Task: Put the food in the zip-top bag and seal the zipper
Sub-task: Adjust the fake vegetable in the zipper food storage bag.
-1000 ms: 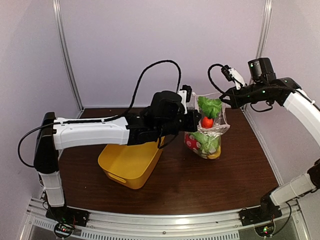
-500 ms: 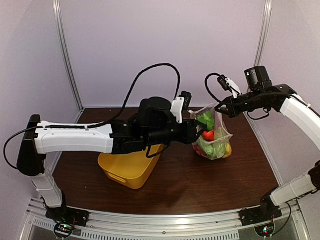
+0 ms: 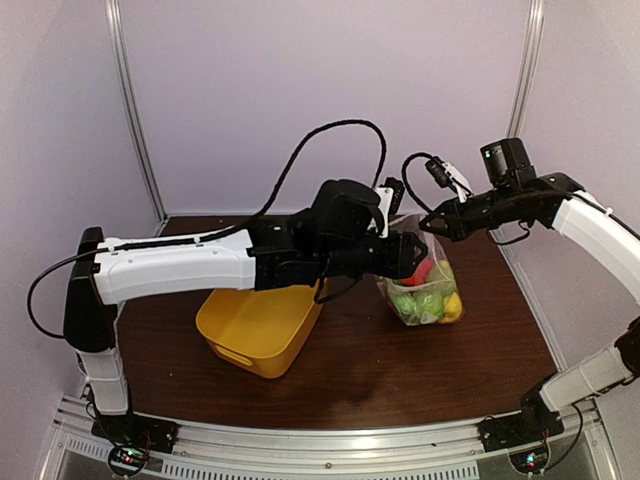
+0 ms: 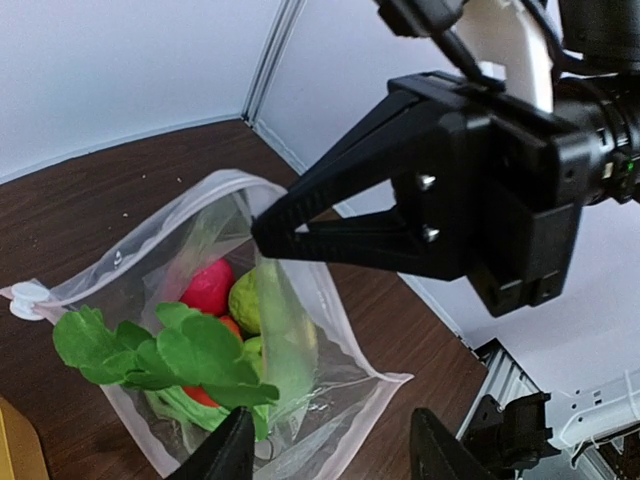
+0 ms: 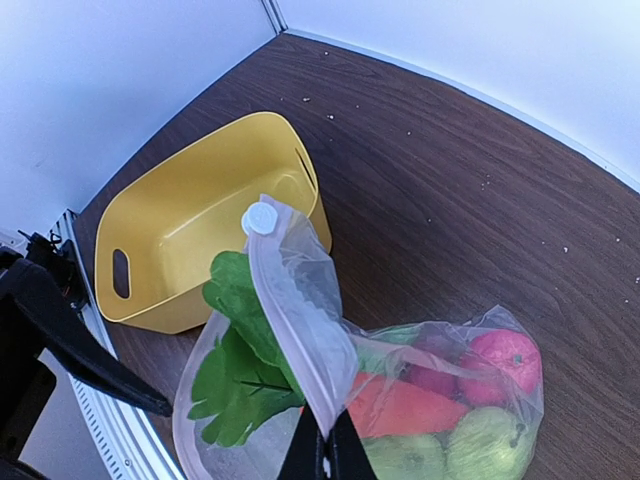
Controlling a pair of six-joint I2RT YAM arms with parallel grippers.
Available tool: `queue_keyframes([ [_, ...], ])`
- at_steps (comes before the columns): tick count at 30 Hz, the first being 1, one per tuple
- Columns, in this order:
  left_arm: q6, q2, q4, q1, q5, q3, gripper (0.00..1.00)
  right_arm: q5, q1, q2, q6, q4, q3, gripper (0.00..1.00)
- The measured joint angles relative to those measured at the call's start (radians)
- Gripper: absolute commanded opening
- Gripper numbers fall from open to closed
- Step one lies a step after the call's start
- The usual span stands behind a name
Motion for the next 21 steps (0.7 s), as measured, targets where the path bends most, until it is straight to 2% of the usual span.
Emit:
queue_keyframes([
  [6,-0.016,0.058,-0.11,0.004,-0.023,0.061,0.54,-0.012,0.007,-0.017,0.0,0.0,-0.012,0.0],
  [9,-0.023,0.1,-0.145,0.01,-0.033,0.086,0.51,-0.018,0.008,-0.021,0.0,0.0,-0.018,0.0],
  [13,-0.035,0.147,-0.178,0.032,-0.043,0.11,0.4,-0.019,0.011,-0.026,0.0,0.001,-0.021,0.0],
  [17,-0.039,0.185,-0.179,0.06,-0.051,0.131,0.23,-0.02,0.015,-0.037,0.0,0.005,-0.031,0.0],
  [21,-0.037,0.227,-0.174,0.079,-0.05,0.175,0.16,-0.02,0.021,-0.041,-0.001,0.006,-0.032,0.0],
])
